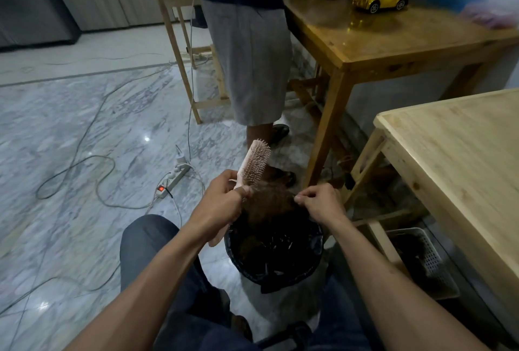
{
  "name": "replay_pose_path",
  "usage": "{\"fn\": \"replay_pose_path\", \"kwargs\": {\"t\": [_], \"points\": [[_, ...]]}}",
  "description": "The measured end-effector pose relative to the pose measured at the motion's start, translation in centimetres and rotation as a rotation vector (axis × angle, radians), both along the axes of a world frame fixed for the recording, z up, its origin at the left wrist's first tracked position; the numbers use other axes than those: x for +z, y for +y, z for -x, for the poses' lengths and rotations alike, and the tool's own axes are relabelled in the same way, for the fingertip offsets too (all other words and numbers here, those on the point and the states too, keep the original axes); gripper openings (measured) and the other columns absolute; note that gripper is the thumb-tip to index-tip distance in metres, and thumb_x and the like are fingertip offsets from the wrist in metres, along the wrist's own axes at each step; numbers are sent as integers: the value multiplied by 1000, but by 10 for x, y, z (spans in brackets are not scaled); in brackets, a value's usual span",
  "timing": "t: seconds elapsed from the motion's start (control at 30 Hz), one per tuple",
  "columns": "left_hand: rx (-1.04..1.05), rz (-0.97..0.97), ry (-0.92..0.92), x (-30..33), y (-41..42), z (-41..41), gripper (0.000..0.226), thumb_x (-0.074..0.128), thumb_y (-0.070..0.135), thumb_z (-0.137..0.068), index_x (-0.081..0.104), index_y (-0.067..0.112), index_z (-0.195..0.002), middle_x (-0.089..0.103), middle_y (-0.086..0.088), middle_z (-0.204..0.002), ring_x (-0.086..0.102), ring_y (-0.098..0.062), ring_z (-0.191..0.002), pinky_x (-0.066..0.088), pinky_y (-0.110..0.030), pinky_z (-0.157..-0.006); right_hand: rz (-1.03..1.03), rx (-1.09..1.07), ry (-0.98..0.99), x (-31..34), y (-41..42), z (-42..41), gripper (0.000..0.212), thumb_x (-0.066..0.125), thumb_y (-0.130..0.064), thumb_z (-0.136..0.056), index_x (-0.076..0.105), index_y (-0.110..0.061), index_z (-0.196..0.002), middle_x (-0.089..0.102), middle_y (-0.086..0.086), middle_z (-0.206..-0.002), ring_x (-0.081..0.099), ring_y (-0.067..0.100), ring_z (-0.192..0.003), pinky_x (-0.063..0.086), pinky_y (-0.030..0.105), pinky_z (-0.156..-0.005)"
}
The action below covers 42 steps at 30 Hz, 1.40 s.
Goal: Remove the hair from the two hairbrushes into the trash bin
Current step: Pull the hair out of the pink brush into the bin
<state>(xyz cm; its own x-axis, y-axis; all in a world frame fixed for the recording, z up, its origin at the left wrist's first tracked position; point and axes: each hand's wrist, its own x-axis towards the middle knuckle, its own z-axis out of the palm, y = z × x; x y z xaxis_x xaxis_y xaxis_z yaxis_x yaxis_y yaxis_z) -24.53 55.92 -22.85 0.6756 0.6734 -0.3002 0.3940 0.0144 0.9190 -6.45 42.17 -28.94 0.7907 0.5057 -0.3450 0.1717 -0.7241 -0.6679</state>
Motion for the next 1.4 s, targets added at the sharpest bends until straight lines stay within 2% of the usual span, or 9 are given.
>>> {"fn": "replay_pose_path", "kwargs": {"t": [0.23,0.4,0.57,0.67,0.77,0.87,1.03,1.23,1.4], "points": [[-115,-170,128,12,-10,-4,40,57,34,-66,58,21,-105,67,-5,-90,61,-23,-57,55,-41,-57,-453,176,431,24,13,4,72,66,-30,-77,52,-29,-147,65,-4,-132,61,18,-119,50,35,-95],[-101,-129,106,11,-9,-5,27,62,29,-75,61,20,-101,70,-6,-78,62,-21,-56,54,-48,-55,-398,296,425,20,12,9,31,83,-31,-85,80,-16,-112,78,-2,-88,65,6,-72,50,21,-66],[-1,-87,-20,8,0,2,23,63,16,-90,60,33,-75,54,14,-56,53,-20,-57,43,-39,-58,-97,56,52,0,-1,1,7,78,-27,-91,83,-23,-89,78,-3,-83,72,13,-83,55,25,-75],[-32,-145,6,10,2,3,12,63,16,-92,63,26,-86,60,6,-59,57,-21,-53,50,-41,-57,-64,61,55,-5,-5,6,10,74,-26,-93,83,-25,-97,78,-3,-91,72,13,-88,59,30,-84],[-120,-251,108,9,-2,2,11,63,16,-92,64,23,-100,70,-5,-80,70,-25,-61,62,-46,-63,-64,149,134,8,0,8,44,64,-24,-84,72,-33,-126,70,-3,-124,66,18,-109,55,32,-87],[-132,-338,154,2,-7,1,19,65,20,-92,62,27,-110,69,2,-103,71,-26,-77,62,-50,-72,-305,121,378,24,7,10,72,59,-26,-66,61,-28,-138,59,0,-135,62,16,-91,48,30,-65],[-163,-370,150,-4,-11,-4,20,65,26,-94,61,27,-114,68,10,-98,67,-19,-81,60,-46,-72,-429,338,565,30,9,20,29,78,-28,-85,75,-15,-111,66,-8,-80,53,4,-61,37,18,-50],[-45,-349,103,0,-1,-2,15,62,26,-98,59,26,-113,64,4,-95,60,-18,-67,47,-32,-56,-537,103,374,15,1,18,12,73,-23,-94,81,-17,-88,67,-3,-67,50,1,-53,39,12,-50],[11,-289,70,-3,6,2,18,63,27,-96,60,24,-113,68,-4,-91,63,-22,-70,57,-50,-68,-441,76,297,5,-7,13,10,74,-24,-94,81,-22,-86,70,-5,-68,56,5,-60,45,18,-59]]}}
